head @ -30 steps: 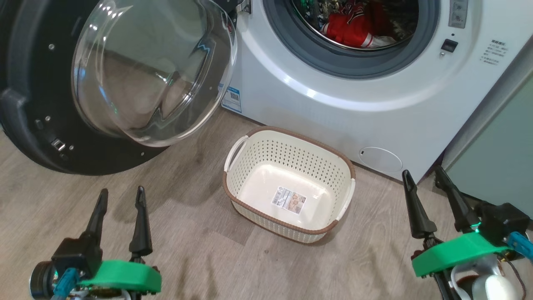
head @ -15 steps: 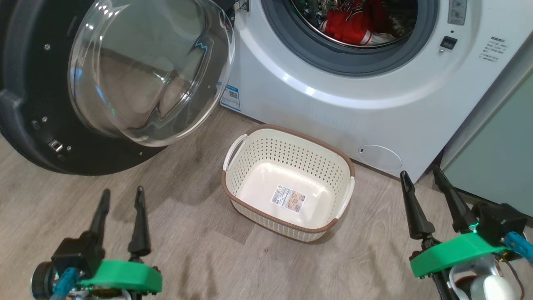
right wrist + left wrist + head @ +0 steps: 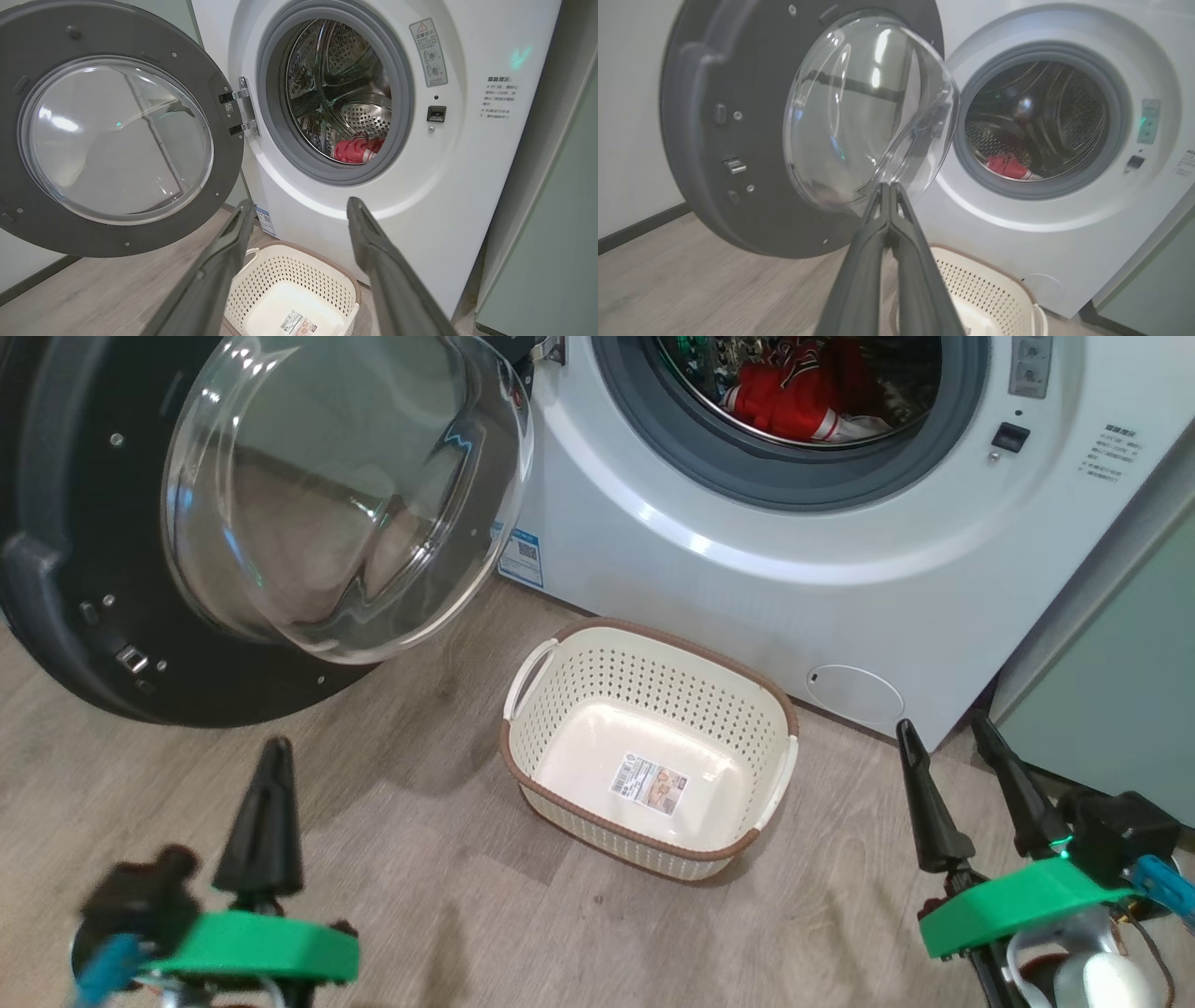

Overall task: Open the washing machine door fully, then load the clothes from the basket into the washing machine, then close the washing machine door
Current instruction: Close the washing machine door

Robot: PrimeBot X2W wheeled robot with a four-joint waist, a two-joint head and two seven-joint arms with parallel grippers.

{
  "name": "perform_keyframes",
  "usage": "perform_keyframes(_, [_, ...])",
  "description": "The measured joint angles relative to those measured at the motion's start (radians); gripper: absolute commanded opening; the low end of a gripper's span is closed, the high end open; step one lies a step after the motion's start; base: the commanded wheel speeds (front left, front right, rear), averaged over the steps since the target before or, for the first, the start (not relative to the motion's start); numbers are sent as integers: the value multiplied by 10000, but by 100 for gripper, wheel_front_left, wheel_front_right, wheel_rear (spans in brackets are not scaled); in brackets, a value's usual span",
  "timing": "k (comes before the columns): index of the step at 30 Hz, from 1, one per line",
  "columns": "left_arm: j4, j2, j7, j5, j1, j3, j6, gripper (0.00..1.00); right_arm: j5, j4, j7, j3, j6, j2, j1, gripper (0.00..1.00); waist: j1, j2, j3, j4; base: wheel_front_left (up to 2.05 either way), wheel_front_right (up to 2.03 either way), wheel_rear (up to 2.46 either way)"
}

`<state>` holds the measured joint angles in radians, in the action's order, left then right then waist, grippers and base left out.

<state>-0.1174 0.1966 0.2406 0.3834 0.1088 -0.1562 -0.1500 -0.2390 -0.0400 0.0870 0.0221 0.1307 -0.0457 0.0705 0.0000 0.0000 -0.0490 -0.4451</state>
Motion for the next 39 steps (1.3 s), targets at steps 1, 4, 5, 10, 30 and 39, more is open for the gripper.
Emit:
perform_keyframes(1, [-182, -15, 4, 176, -9, 56, 146, 0, 0, 0, 0, 0, 0, 0, -1, 100, 0, 0, 1, -6, 0, 0, 0])
perform_keyframes(4, [-938, -420, 71, 1685, -65, 589, 819, 0, -2, -2, 0, 17, 0, 0, -2, 100, 0, 0, -9, -31, 0, 0, 0])
perform_keyframes(5, [-1229, -560, 71, 2272, -113, 754, 1106, 0, -2, -6, 0, 23, 0, 0, -3, 100, 0, 0, -16, -40, 0, 0, 0])
perform_keyframes(10, [-2525, -688, 65, 5097, -912, 2059, 2065, 0, -86, -25, 10, 81, 0, 0, -6, 100, 0, 0, -69, -141, 0, 0, 0])
perform_keyframes(30, [4617, 3007, -2514, 11231, -6983, 6391, 1639, 0, -84, -136, 10, -173, 0, 0, -225, 100, 0, 0, -345, 391, 0, 0, 0])
perform_keyframes(39, [7818, 3457, -3490, 11645, -7718, 6353, 1618, 0, -61, -207, -38, -238, 0, 0, -435, 100, 0, 0, -630, 660, 0, 0, 0])
